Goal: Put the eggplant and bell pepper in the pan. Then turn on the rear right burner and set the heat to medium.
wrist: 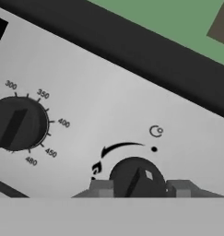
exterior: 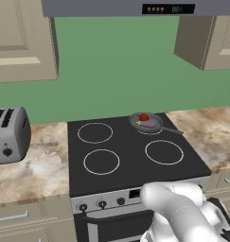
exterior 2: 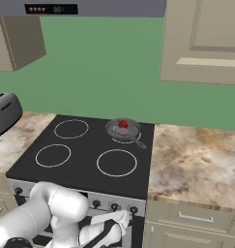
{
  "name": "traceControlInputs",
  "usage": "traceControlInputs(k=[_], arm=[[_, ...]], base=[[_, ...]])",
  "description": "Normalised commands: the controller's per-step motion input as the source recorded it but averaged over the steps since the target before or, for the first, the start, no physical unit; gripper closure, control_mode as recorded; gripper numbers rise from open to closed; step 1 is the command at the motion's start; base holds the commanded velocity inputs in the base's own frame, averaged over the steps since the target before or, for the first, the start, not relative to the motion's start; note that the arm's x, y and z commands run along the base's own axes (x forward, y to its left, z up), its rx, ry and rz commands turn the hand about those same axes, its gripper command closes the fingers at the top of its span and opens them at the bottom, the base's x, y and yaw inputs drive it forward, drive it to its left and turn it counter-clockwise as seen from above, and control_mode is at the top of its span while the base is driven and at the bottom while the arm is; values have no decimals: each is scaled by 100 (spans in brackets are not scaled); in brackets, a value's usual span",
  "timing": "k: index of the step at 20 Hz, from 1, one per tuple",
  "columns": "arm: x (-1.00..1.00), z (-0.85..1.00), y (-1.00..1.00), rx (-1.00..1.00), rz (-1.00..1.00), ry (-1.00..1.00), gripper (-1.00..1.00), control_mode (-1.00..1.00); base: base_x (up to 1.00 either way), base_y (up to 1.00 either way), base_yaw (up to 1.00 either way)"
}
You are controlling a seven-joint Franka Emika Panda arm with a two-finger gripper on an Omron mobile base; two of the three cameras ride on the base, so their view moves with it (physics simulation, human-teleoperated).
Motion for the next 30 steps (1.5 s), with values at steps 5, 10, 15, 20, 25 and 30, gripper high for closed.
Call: traceControlInputs(k=[5,10,15,20,25,30], arm=[[34,18,22,-3,-5,-3,100,-100],[36,35,0,-17,1,-8,100,-100],[25,4,18,-25,1,-8,100,-100],[11,0,30,-38,0,-12,100,-100],[19,0,21,-44,0,-6,100,-100],[41,1,2,-47,7,0,100,-100]], base=[[0,0,0],[0,0,0],[0,0,0],[0,0,0],[0,0,0],[0,0,0]])
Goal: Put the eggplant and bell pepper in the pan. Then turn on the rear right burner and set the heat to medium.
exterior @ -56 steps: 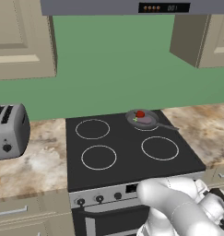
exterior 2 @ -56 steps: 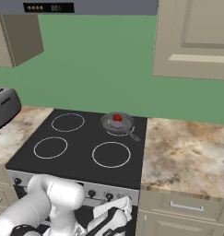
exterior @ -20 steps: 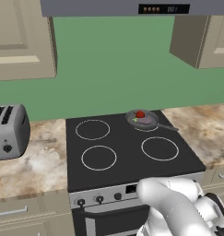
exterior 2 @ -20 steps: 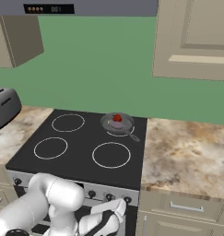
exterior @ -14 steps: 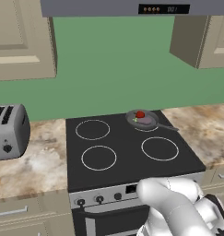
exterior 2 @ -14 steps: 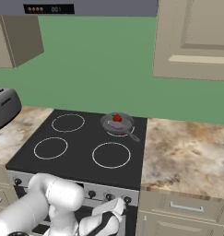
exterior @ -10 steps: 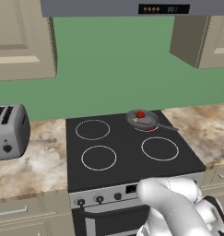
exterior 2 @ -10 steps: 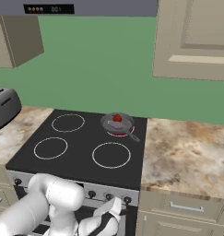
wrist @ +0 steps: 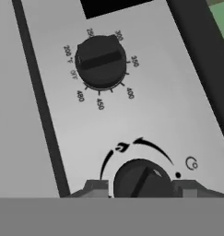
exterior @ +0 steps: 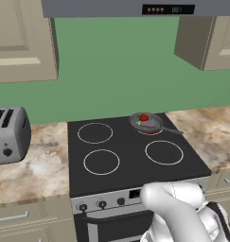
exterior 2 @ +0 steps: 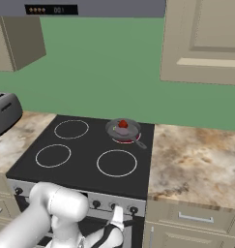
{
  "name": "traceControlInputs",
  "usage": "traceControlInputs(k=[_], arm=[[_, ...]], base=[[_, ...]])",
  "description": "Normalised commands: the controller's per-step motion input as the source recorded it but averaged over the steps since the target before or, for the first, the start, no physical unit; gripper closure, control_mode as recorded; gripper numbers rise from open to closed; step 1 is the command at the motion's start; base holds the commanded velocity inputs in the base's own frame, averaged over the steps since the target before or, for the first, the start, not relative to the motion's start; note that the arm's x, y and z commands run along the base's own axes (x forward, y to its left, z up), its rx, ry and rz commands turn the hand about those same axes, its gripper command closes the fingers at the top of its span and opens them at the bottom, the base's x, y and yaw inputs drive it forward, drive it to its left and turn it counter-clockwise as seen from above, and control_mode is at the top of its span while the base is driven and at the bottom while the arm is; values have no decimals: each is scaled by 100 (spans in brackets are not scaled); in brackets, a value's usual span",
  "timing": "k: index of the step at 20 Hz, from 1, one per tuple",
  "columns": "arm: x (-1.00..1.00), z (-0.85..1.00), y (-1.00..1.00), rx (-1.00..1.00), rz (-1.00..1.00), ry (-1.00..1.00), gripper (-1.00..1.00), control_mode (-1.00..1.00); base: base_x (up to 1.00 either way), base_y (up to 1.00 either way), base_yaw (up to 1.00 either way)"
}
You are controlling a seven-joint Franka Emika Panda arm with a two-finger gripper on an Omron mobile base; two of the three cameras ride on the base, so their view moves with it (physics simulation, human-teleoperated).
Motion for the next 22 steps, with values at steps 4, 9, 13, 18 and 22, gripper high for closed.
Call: traceControlInputs(k=[4,9,13,18,22], arm=[[52,0,0,-47,12,0,100,-100],[53,3,0,-51,16,1,100,-100],[47,6,0,-51,17,0,100,-100],[43,5,0,-55,22,0,100,-100],[34,2,0,-58,29,-6,100,-100]], base=[[0,0,0],[0,0,0],[0,0,0],[0,0,0],[0,0,0]])
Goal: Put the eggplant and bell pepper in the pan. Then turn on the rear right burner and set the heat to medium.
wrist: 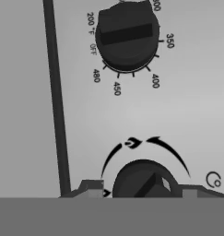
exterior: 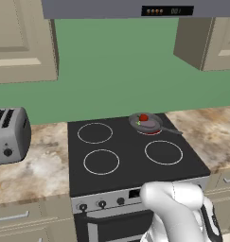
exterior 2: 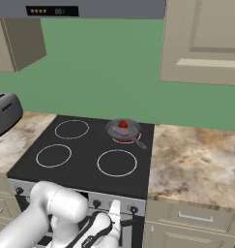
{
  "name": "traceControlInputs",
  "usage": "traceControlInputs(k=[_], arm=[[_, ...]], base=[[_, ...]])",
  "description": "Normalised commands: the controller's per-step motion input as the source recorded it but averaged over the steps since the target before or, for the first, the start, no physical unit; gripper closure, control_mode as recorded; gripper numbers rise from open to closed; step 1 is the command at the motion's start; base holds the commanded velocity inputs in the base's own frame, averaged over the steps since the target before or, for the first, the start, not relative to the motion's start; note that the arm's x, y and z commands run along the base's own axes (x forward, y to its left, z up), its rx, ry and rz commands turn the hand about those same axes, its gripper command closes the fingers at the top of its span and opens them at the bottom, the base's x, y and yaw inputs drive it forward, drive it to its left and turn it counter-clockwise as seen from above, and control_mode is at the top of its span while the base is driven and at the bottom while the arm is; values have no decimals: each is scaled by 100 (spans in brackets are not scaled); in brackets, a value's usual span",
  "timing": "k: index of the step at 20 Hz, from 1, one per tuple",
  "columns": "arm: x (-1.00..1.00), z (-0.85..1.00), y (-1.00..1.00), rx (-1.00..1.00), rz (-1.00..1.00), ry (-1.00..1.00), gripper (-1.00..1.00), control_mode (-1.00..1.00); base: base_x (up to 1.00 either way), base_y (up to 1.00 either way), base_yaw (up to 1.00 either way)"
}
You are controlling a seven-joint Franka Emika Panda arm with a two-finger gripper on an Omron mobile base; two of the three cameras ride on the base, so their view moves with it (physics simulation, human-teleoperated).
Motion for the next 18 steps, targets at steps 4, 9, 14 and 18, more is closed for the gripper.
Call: traceControlInputs(k=[4,9,14,18], arm=[[21,0,0,-61,40,-12,100,-100],[4,0,0,-64,51,-11,100,-100],[0,0,0,-67,59,-23,100,-100],[0,0,0,-63,66,-32,100,-100]], base=[[0,0,0],[0,0,0],[0,0,0],[0,0,0]])
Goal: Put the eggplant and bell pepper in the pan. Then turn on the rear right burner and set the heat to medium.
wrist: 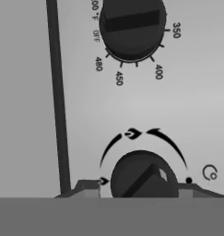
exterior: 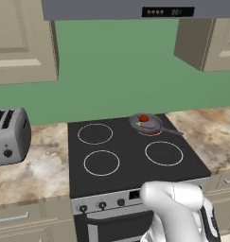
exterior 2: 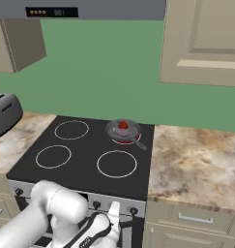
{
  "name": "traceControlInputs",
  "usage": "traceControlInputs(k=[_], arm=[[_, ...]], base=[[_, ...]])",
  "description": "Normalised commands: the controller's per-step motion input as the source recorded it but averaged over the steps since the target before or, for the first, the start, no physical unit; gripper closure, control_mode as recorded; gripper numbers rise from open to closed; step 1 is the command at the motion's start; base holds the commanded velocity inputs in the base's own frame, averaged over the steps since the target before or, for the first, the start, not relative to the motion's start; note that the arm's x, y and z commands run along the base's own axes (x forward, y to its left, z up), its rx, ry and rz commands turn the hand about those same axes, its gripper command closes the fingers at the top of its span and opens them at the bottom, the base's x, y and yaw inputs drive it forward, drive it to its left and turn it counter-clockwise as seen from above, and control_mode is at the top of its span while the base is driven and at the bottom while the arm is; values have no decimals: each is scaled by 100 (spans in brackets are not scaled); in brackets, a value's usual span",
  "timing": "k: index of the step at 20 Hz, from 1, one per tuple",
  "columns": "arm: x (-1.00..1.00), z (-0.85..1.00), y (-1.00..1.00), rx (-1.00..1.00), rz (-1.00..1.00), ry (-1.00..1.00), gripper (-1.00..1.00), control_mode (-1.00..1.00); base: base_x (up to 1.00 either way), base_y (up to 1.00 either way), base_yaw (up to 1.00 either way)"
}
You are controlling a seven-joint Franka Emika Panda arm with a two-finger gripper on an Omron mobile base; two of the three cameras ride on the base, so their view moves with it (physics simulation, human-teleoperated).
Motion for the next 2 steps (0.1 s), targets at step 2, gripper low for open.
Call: traceControlInputs(k=[2], arm=[[0,0,0,-59,72,-29,100,-100]], base=[[0,0,0]])
